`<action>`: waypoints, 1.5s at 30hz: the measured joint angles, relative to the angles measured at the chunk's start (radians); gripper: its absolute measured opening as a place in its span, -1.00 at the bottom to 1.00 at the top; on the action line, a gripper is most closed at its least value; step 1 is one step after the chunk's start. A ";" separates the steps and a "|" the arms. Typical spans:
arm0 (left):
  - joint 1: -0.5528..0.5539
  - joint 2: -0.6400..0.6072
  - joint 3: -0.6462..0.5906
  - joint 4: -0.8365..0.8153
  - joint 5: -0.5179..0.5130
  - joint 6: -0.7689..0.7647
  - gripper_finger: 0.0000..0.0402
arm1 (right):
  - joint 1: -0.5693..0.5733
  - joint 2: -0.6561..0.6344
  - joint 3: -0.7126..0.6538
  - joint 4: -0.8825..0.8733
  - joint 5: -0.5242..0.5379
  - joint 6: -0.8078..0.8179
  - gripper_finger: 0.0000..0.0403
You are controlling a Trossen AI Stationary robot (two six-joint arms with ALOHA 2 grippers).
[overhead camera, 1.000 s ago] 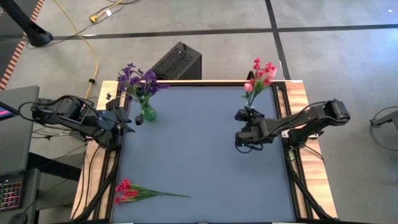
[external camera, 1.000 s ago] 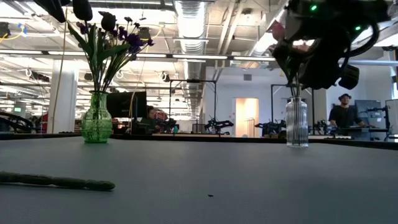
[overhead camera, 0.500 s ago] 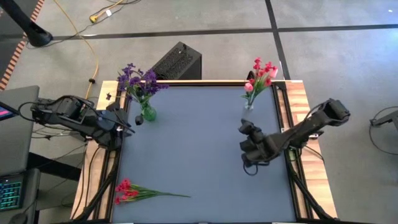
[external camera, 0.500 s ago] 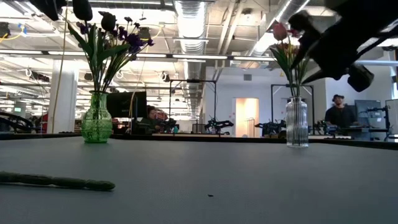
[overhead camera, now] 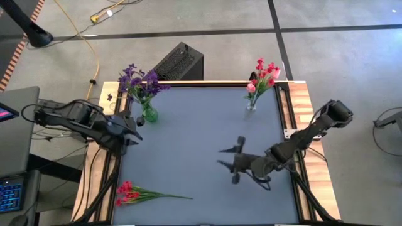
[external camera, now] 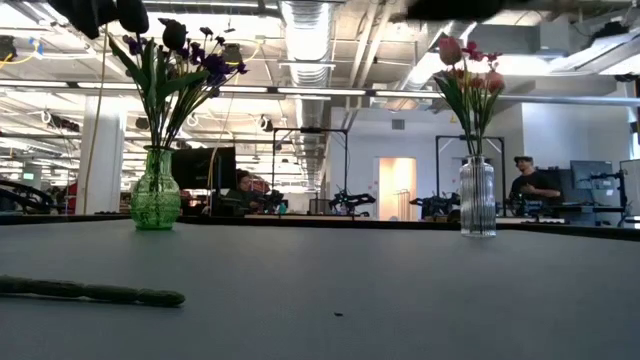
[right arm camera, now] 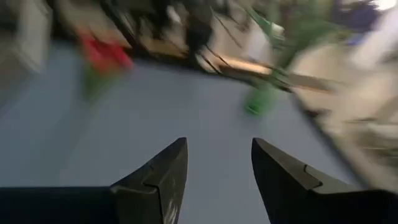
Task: Sort flowers into vase by color
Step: Put the red flowers into the transparent vase
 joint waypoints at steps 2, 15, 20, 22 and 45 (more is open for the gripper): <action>-0.001 -0.001 -0.032 0.033 0.040 0.002 -0.15 | -0.013 0.038 0.009 0.098 -0.091 0.053 0.00; -0.248 -0.001 -0.294 0.127 0.165 -0.265 -0.15 | -0.012 0.655 0.614 -0.008 -0.209 0.160 -0.07; -0.345 -0.001 -0.375 0.163 0.128 -0.337 -0.15 | -0.069 0.842 0.922 -0.200 -0.286 0.270 0.00; -0.370 -0.001 -0.391 0.178 0.106 -0.339 -0.15 | -0.091 0.911 1.025 -0.230 -0.368 0.273 0.03; -0.410 -0.002 -0.399 0.298 -0.020 -0.313 -0.15 | -0.108 1.260 1.417 -0.513 -0.417 0.404 0.04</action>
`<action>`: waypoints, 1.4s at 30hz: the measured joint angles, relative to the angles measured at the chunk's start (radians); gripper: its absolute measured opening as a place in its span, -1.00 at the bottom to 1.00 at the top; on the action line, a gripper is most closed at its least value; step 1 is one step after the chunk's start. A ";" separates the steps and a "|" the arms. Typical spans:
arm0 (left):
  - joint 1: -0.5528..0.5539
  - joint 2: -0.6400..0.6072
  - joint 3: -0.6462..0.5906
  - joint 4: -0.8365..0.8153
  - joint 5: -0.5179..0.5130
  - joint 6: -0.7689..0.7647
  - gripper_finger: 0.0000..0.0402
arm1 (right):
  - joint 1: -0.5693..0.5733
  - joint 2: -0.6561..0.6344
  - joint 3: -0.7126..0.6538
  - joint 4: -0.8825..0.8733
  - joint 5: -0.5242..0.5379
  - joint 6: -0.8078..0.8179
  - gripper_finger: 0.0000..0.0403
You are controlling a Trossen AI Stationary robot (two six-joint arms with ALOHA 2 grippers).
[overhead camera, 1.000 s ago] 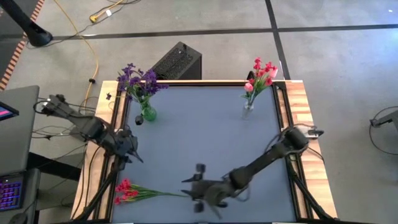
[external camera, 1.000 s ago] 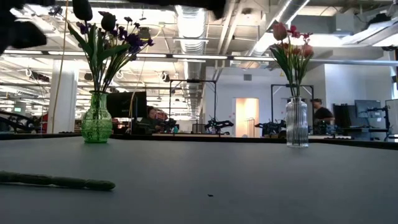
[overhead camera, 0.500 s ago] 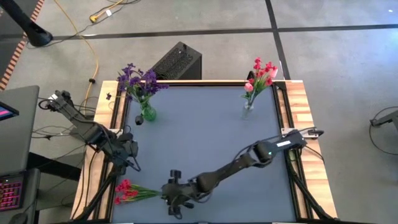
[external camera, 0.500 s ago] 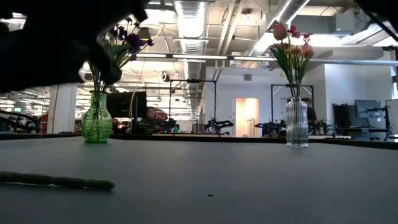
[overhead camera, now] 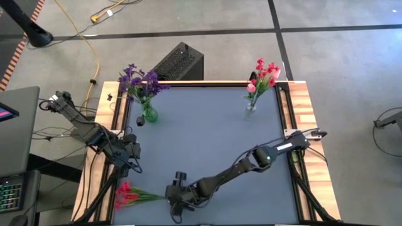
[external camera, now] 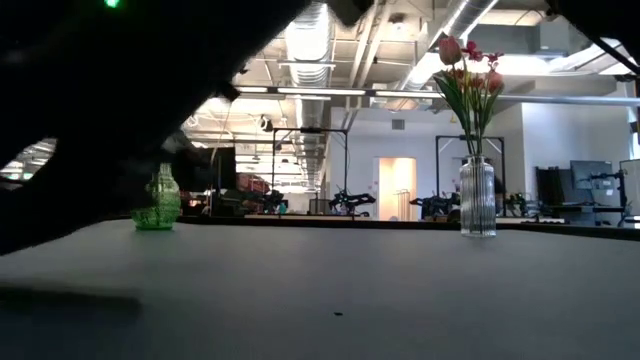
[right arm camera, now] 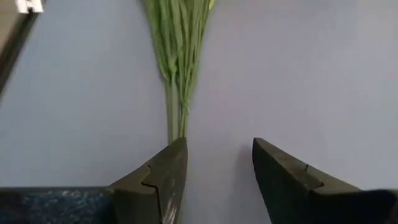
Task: Sort flowers into vase by color
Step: Put the red flowers into the transparent vase
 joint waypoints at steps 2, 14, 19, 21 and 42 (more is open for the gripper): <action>0.000 0.000 0.000 0.006 0.000 0.000 -0.15 | 0.010 0.017 0.002 0.014 0.006 0.005 0.04; 0.000 0.001 0.000 0.011 0.004 0.022 -0.15 | 0.018 0.001 -0.002 -0.024 0.020 0.040 -0.11; 0.000 0.001 0.000 0.010 0.005 0.028 -0.15 | 0.021 -0.027 -0.006 -0.003 0.047 0.026 -0.10; 0.000 0.001 0.000 0.010 0.005 0.029 -0.15 | 0.028 -0.029 -0.005 0.045 0.047 0.017 -0.09; 0.000 0.000 0.000 0.013 0.003 0.053 -0.15 | 0.045 0.043 0.001 0.039 0.080 0.097 -0.47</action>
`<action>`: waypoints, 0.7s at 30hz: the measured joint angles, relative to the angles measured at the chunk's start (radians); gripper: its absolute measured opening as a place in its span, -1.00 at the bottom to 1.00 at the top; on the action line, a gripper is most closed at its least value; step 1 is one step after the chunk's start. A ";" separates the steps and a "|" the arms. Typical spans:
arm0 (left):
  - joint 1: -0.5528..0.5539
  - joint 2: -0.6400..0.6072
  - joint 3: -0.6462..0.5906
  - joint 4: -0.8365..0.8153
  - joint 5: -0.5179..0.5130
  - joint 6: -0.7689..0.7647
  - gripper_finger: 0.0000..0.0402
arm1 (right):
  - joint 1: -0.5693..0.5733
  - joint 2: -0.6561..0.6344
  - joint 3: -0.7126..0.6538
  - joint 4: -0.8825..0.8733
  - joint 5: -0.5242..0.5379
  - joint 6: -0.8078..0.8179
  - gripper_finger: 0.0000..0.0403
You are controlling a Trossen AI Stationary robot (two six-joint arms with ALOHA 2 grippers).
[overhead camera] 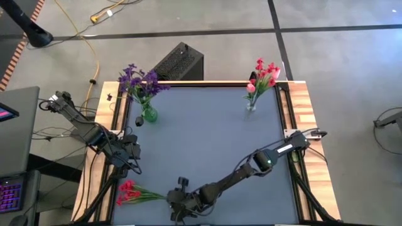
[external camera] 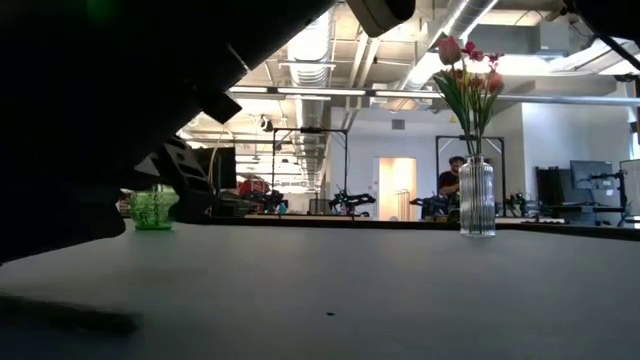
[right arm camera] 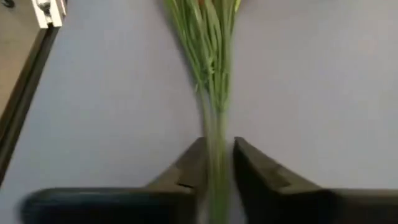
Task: Sort flowers into vase by color
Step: Put the red flowers into the transparent vase
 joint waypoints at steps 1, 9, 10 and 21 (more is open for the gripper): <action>0.000 0.000 0.000 0.000 -0.001 0.000 -0.15 | -0.001 -0.002 0.000 -0.013 -0.002 -0.007 -0.59; -0.007 0.000 0.000 0.014 -0.065 0.062 -0.15 | 0.028 -0.066 -0.006 -0.186 0.086 -0.057 -0.90; -0.012 0.000 0.000 0.026 -0.084 0.078 -0.15 | 0.036 -0.082 -0.007 -0.240 0.114 -0.068 -0.90; -0.032 0.000 -0.006 0.164 -0.245 0.228 -0.15 | 0.213 -0.266 -0.005 -1.190 0.619 0.577 -0.90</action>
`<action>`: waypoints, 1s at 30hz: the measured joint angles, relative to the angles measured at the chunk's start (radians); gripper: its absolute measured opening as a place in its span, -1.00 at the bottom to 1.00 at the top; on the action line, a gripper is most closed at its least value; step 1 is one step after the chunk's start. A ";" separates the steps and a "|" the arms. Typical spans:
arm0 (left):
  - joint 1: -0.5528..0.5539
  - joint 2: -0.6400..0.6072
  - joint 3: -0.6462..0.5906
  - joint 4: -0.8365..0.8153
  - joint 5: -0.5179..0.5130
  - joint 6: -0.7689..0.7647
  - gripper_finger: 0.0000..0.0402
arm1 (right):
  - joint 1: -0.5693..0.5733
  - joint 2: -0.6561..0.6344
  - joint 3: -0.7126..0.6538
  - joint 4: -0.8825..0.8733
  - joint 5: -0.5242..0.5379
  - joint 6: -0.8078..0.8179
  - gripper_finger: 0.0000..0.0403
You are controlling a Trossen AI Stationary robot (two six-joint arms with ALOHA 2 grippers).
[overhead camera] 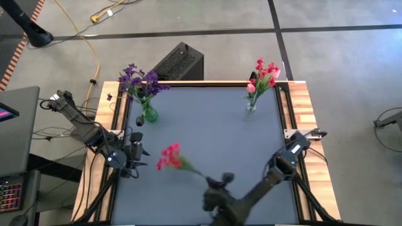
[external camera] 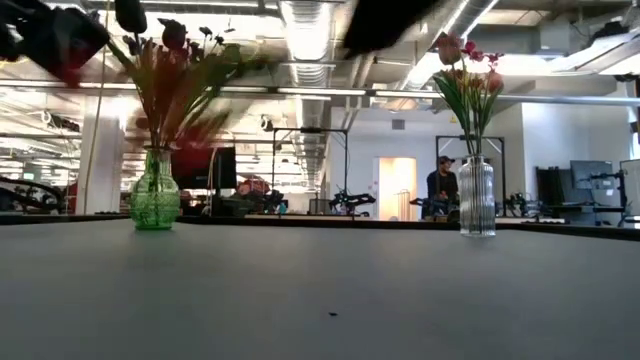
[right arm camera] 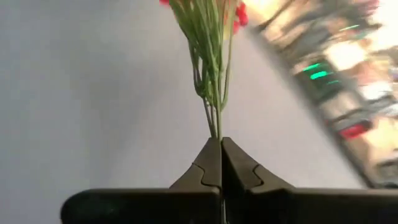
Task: Sort flowers into vase by color
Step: Put the red flowers into the transparent vase
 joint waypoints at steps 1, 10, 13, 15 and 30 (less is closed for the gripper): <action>0.000 0.000 -0.007 0.025 -0.019 0.021 -0.15 | 0.019 -0.011 -0.001 -0.082 0.062 0.134 -0.90; 0.002 0.003 -0.104 0.378 0.039 0.214 -0.15 | 0.032 -0.320 -0.521 -0.022 0.189 0.547 -0.90; 0.002 0.003 -0.149 0.497 0.091 0.276 -0.15 | 0.026 -0.453 -0.773 0.164 0.188 0.612 -0.90; 0.005 0.003 -0.178 0.566 0.118 0.314 -0.15 | 0.026 -0.551 -0.934 0.359 0.188 0.601 -0.90; 0.146 0.165 -0.211 0.916 0.330 0.559 -0.15 | -0.218 -0.870 -1.763 2.614 -0.550 -0.832 -0.90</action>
